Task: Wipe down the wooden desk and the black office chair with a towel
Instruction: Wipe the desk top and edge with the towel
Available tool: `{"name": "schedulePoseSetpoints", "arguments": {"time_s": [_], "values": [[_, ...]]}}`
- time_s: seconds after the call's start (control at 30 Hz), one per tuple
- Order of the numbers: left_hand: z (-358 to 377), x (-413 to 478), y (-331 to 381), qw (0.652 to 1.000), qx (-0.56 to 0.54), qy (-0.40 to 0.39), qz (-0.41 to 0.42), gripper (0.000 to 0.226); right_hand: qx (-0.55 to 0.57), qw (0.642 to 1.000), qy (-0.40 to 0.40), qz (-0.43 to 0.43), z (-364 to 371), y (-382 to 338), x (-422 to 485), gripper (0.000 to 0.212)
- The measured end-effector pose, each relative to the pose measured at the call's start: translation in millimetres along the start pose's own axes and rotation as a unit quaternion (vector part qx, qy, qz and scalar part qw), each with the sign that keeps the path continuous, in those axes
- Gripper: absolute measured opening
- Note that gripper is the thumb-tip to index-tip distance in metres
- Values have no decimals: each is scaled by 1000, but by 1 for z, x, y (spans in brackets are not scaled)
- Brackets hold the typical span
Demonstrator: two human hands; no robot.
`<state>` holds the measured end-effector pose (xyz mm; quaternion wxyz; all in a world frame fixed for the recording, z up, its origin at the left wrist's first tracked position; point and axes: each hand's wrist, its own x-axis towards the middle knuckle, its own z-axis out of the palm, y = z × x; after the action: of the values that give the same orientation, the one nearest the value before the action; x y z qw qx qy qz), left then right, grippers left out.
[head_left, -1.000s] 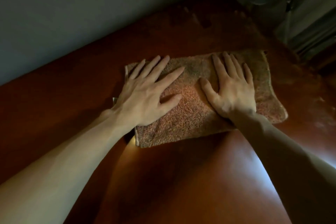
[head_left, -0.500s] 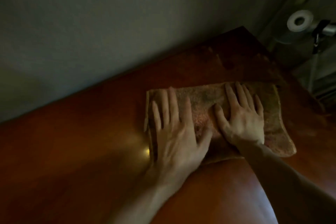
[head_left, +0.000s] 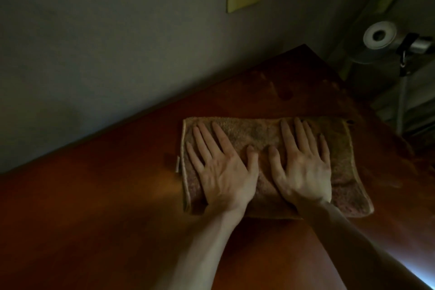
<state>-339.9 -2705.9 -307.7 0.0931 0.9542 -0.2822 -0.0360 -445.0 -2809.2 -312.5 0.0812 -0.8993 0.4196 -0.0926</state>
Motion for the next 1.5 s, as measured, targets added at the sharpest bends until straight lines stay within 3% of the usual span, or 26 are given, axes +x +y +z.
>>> {"name": "schedulePoseSetpoints", "arguments": {"time_s": [0.3,0.37,0.47,0.53,1.1,1.5], "values": [[2,25,13,1000,21,-5,6,101,-40,997,-59,-10,-11,-2,4,77],[2,29,13,1000,23,-4,13,101,-77,991,-70,-78,-22,15,8,79],[4,38,15,1000,24,1,16,100,-117,955,-80,-259,-35,55,20,75],[4,42,17,999,23,1,22,100,-108,940,-82,-313,-33,70,27,74],[12,90,33,995,26,-4,94,104,-30,971,-92,-217,-21,66,33,74],[11,131,53,980,52,-19,191,108,-11,992,-48,-112,-17,60,34,73]]}}
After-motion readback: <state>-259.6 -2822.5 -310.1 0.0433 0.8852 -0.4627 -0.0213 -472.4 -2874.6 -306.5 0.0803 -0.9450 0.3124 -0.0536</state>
